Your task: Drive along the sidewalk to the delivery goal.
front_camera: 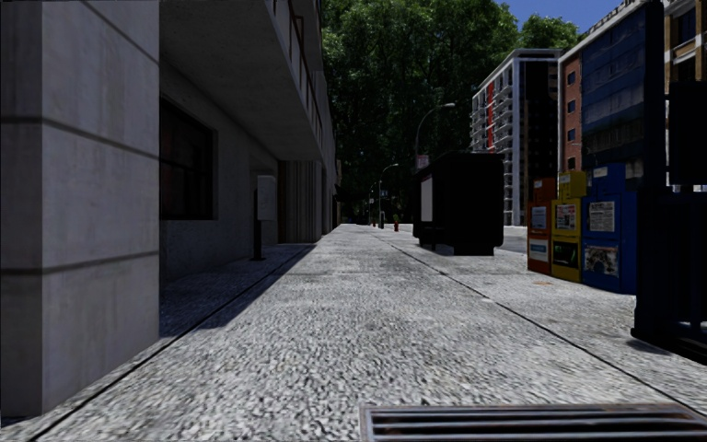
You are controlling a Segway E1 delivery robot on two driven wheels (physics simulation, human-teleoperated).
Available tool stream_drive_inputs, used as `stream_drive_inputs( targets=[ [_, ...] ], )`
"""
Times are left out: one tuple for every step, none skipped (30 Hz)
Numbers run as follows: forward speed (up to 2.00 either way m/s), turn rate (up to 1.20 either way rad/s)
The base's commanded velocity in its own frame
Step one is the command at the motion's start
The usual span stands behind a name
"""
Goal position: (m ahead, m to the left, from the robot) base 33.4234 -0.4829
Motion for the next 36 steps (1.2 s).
stream_drive_inputs(
  targets=[
    [2.00,0.00],
    [2.00,0.00],
    [2.00,0.00],
    [2.00,0.00],
    [2.00,0.00],
    [2.00,0.00],
    [2.00,0.00],
    [2.00,0.00],
    [2.00,0.00],
    [2.00,0.00],
    [2.00,0.00],
    [2.00,0.00],
    [2.00,0.00],
    [2.00,0.00],
    [2.00,0.00],
    [2.00,0.00],
    [2.00,0.00],
    [2.00,0.00],
    [2.00,0.00],
    [2.00,0.00],
    [2.00,0.00],
    [2.00,0.00],
    [2.00,0.00],
    [2.00,0.00],
    [2.00,0.00],
    [2.00,0.00],
    [2.00,0.00],
    [2.00,0.00],
    [2.00,0.00],
    [2.00,0.00],
    [2.00,0.00],
    [2.00,0.00],
    [2.00,0.00],
    [2.00,0.00],
    [2.00,0.00],
    [2.00,0.00]
  ],
)
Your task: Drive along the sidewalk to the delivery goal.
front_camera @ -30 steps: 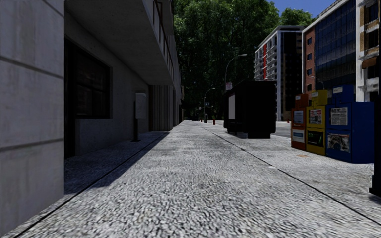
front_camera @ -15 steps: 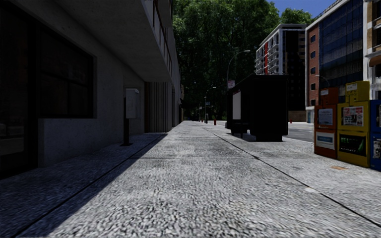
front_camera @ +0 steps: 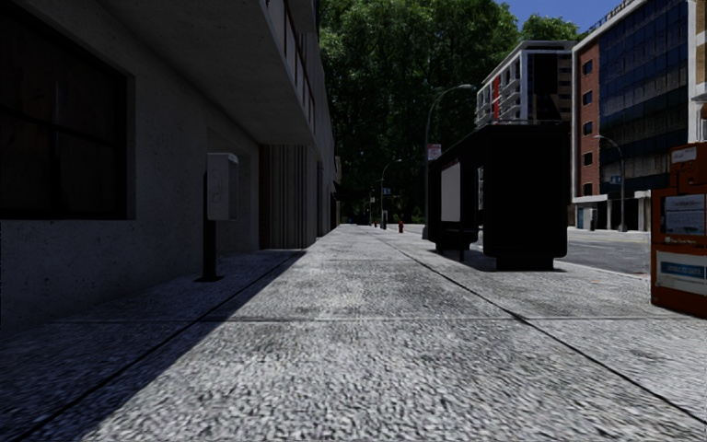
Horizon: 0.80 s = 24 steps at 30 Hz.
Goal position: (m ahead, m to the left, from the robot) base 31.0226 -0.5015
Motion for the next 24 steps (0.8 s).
stream_drive_inputs(
  targets=[
    [2.00,0.00],
    [2.00,0.00],
    [2.00,0.00],
    [2.00,0.00],
    [2.00,0.00],
    [2.00,0.00],
    [2.00,0.00],
    [2.00,0.00],
    [2.00,0.00],
    [2.00,0.00],
    [2.00,0.00],
    [2.00,0.00],
    [2.00,0.00],
    [2.00,0.00],
    [2.00,0.00],
    [2.00,0.00],
    [2.00,0.00],
    [2.00,0.00],
    [2.00,0.00],
    [2.00,0.00],
    [2.00,0.00],
    [2.00,0.00],
    [2.00,0.00],
    [2.00,0.00]
  ],
)
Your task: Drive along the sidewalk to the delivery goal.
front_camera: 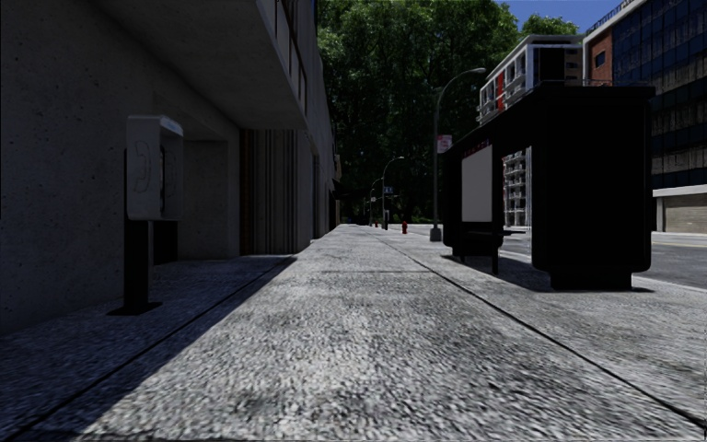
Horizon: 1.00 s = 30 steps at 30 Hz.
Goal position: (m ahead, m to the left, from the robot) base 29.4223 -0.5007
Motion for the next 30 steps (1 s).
stream_drive_inputs(
  targets=[
    [2.00,0.00],
    [2.00,0.00],
    [2.00,0.00],
    [2.00,0.00],
    [2.00,0.00],
    [2.00,0.00],
    [2.00,0.00],
    [2.00,0.00],
    [2.00,0.00],
    [2.00,0.00],
    [2.00,0.00],
    [2.00,0.00],
    [2.00,0.00],
    [2.00,0.00],
    [2.00,0.00],
    [2.00,0.00],
    [2.00,0.00],
    [2.00,0.00],
    [2.00,0.00],
    [2.00,0.00],
    [2.00,0.00],
    [2.00,0.00],
    [2.00,0.00],
    [2.00,0.00],
    [2.00,0.00],
    [2.00,0.00],
    [2.00,0.00],
    [2.00,0.00],
    [2.00,0.00],
    [2.00,0.00]
  ],
)
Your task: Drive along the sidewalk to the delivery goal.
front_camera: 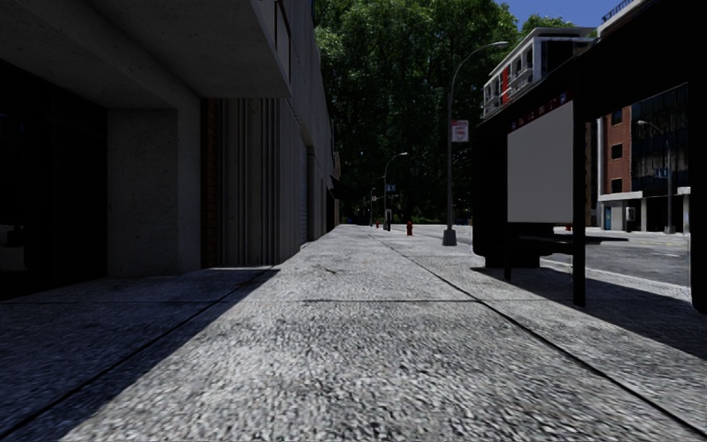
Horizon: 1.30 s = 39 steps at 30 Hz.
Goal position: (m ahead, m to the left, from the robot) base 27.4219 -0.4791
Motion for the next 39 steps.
stream_drive_inputs(
  targets=[
    [2.00,0.00],
    [2.00,0.00],
    [2.00,0.00],
    [2.00,0.00],
    [2.00,0.00],
    [2.00,0.00],
    [2.00,0.00],
    [2.00,0.00],
    [2.00,0.00],
    [2.00,0.00],
    [2.00,0.00],
    [2.00,0.00],
    [2.00,0.00],
    [2.00,0.00],
    [2.00,0.00],
    [2.00,0.00],
    [2.00,0.00],
    [2.00,0.00],
    [2.00,0.00],
    [2.00,0.00],
    [2.00,0.00],
    [2.00,0.00],
    [2.00,0.00],
    [2.00,0.00],
    [2.00,0.00],
    [2.00,0.00],
    [2.00,0.00],
    [2.00,0.00],
    [2.00,0.00],
    [2.00,0.00],
    [2.00,0.00],
    [2.00,0.00],
    [2.00,0.00],
    [2.00,0.00],
    [2.00,0.00],
    [2.00,0.00],
    [2.00,0.00],
    [2.00,0.00],
    [2.00,0.00]
  ],
)
